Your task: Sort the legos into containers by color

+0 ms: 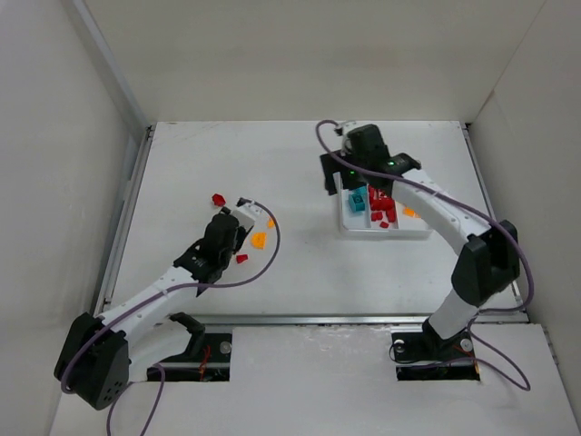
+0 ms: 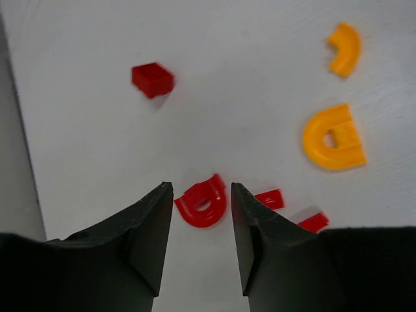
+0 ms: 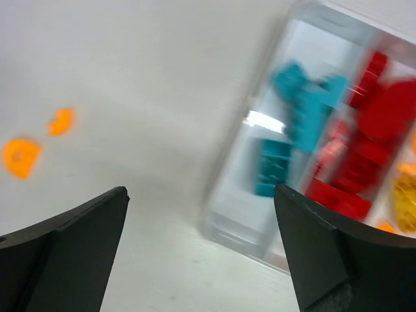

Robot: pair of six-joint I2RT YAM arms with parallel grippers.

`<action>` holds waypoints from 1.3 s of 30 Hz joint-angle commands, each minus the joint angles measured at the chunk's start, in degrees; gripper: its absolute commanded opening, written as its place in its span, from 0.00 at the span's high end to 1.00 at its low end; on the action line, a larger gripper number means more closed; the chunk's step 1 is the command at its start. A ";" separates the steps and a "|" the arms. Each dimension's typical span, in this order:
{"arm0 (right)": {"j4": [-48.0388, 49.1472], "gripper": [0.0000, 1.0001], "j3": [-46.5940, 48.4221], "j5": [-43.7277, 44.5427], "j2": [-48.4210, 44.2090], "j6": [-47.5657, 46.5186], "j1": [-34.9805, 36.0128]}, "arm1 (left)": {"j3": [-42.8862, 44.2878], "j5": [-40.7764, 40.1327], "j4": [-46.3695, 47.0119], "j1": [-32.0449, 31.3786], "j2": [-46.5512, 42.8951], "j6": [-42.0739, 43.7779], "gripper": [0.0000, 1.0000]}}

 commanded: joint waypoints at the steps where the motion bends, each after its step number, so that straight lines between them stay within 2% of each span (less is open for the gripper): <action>1: 5.00 0.01 6.46 -6.19 7.30 -2.24 8.55 | -3.02 -18.19 4.09 1.68 -0.19 -6.81 0.63; 2: 4.48 0.01 8.84 -6.19 9.95 -2.24 10.22 | -3.90 -23.88 4.10 1.69 -0.19 -6.82 0.63; 4: 2.89 0.01 15.67 -9.43 17.66 -2.24 13.21 | -6.18 -27.79 7.41 2.56 -0.19 -6.82 0.57; 5: 2.89 0.01 17.37 -10.31 19.89 0.28 13.22 | -6.71 -30.50 8.92 3.26 -0.19 -5.60 0.47; 7: 1.50 0.01 20.97 -11.63 24.37 3.19 13.75 | -8.38 -31.50 12.08 3.27 -1.68 -2.09 0.36; 9: -0.35 0.05 26.68 -11.03 30.35 7.85 13.75 | -9.61 -33.42 15.34 3.27 -2.47 2.57 0.23; 11: -1.94 0.09 31.16 -11.02 34.65 11.01 13.75 | -12.33 -34.57 18.49 3.27 -3.18 5.12 0.18; 14: -1.94 0.15 31.80 -10.07 36.08 17.70 13.75 | -14.80 -35.80 21.67 3.27 -3.80 7.86 0.08; 18: -2.56 0.16 31.28 -6.63 38.10 23.15 13.75 | -14.80 -35.28 23.26 3.27 -4.93 7.25 0.03; 20: -2.56 0.25 30.23 -5.93 38.10 25.35 14.36 | -15.33 -34.75 24.66 3.27 -6.34 7.25 0.01; 21: -2.56 0.25 30.22 -5.23 38.10 25.36 15.06 | -15.33 -34.75 24.66 3.27 -6.35 7.25 0.01; 22: -3.25 0.31 30.74 -4.70 38.80 25.88 15.07 | -15.33 -34.75 25.19 3.27 -7.13 7.25 0.01; 26: -7.56 0.36 35.31 1.44 40.91 25.27 18.49 | -15.33 -34.75 25.19 3.27 -8.37 7.25 0.01; 31: -9.32 0.40 35.93 7.43 40.92 25.27 20.17 | -15.33 -34.75 25.19 2.74 -9.51 7.25 0.01; 35: -9.32 0.42 35.84 6.82 42.06 25.80 20.69 | -15.33 -33.70 25.19 2.21 -10.04 6.72 0.01; 39: -12.21 0.42 40.14 8.13 45.83 25.80 22.53 | -15.33 -33.17 24.66 2.21 -10.04 6.19 0.01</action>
